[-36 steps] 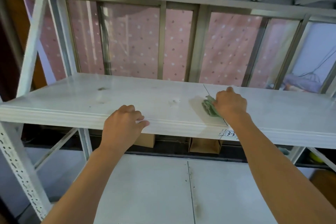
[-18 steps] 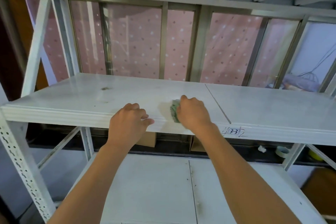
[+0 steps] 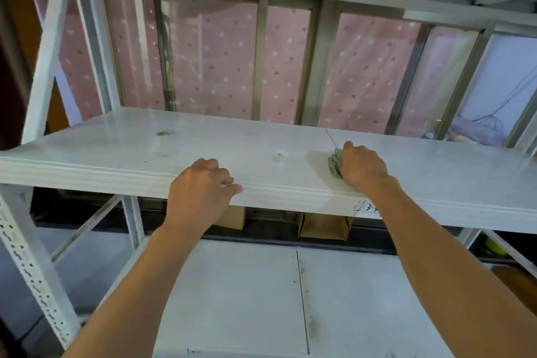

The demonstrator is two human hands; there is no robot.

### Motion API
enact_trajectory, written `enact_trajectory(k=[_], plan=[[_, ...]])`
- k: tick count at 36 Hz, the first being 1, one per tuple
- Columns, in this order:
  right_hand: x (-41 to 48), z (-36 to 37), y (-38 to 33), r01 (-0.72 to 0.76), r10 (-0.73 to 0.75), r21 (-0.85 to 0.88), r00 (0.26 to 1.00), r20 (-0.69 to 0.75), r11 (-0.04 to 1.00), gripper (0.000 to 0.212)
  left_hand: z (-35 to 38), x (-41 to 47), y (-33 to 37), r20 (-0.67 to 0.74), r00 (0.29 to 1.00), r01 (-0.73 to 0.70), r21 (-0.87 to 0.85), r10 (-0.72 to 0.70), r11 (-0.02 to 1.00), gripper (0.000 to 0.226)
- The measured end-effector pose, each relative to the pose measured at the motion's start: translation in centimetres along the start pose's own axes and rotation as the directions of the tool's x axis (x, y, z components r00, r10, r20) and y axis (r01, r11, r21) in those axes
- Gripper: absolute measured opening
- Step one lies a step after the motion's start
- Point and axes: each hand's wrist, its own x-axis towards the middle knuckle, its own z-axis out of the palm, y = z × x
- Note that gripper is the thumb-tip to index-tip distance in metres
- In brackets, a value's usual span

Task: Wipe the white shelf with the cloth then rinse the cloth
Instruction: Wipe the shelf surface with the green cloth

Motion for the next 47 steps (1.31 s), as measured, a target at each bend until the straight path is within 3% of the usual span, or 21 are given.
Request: enact_trajectory(k=[7, 12, 15, 19, 24, 31, 35, 38, 42, 45, 47], plan=[[4.2, 0.9, -5.2, 0.253, -0.255, 0.091, 0.967, 0.014, 0.963, 0.019, 0.5, -0.3, -0.4, -0.067, 0.998, -0.005, -0.02, 0.004, 1.0, 0.017], [3.1, 0.4, -8.8, 0.514, -0.525, 0.178, 0.851, 0.018, 0.839, 0.021, 0.9, -0.4, -0.6, -0.11, 0.993, -0.036, 0.002, 0.036, 0.999, 0.018], [2.3, 0.1, -8.9, 0.593, -0.607, 0.193, 0.795, 0.017, 0.782, 0.022, 1.3, -0.4, -1.0, -0.113, 0.992, -0.054, 0.02, 0.056, 0.998, 0.02], [4.1, 0.9, -6.6, 0.559, -0.567, 0.131, 0.823, 0.028, 0.818, 0.022, 1.2, -0.5, -0.8, -0.124, 0.992, -0.036, -0.013, 0.034, 0.999, 0.02], [8.9, 2.6, -0.1, 0.292, -0.294, 0.041, 0.954, 0.054, 0.955, 0.03, 1.0, -0.4, -0.3, -0.1, 0.995, 0.024, -0.043, -0.029, 0.999, 0.02], [12.9, 3.8, -0.8, 0.26, -0.26, -0.003, 0.964, 0.064, 0.966, 0.036, 1.0, -0.1, -0.6, -0.116, 0.993, -0.001, -0.06, -0.006, 0.998, 0.02], [13.3, 3.3, -3.3, 0.366, -0.362, -0.002, 0.922, 0.137, 0.931, 0.04, 0.8, 0.0, -0.6, -0.099, 0.995, 0.003, -0.074, -0.011, 0.997, 0.02], [11.3, 2.3, -5.7, 0.507, -0.511, 0.065, 0.848, 0.139, 0.86, 0.017, 0.8, 0.0, -0.6, -0.087, 0.996, 0.018, -0.084, -0.025, 0.996, 0.02], [6.3, 0.7, -7.8, 0.664, -0.681, 0.165, 0.726, 0.092, 0.729, 0.018, 0.8, 0.0, -0.6, -0.085, 0.996, 0.032, -0.1, -0.04, 0.994, 0.02], [3.8, 0.0, -7.9, 0.717, -0.738, 0.192, 0.672, 0.066, 0.67, 0.017, 0.8, 0.1, -0.7, -0.088, 0.996, 0.013, -0.092, -0.021, 0.996, 0.023], [3.6, 0.1, -7.5, 0.711, -0.734, 0.211, 0.677, 0.055, 0.671, 0.017, 0.7, 0.2, -0.7, -0.081, 0.997, 0.005, -0.08, -0.011, 0.997, 0.023]])
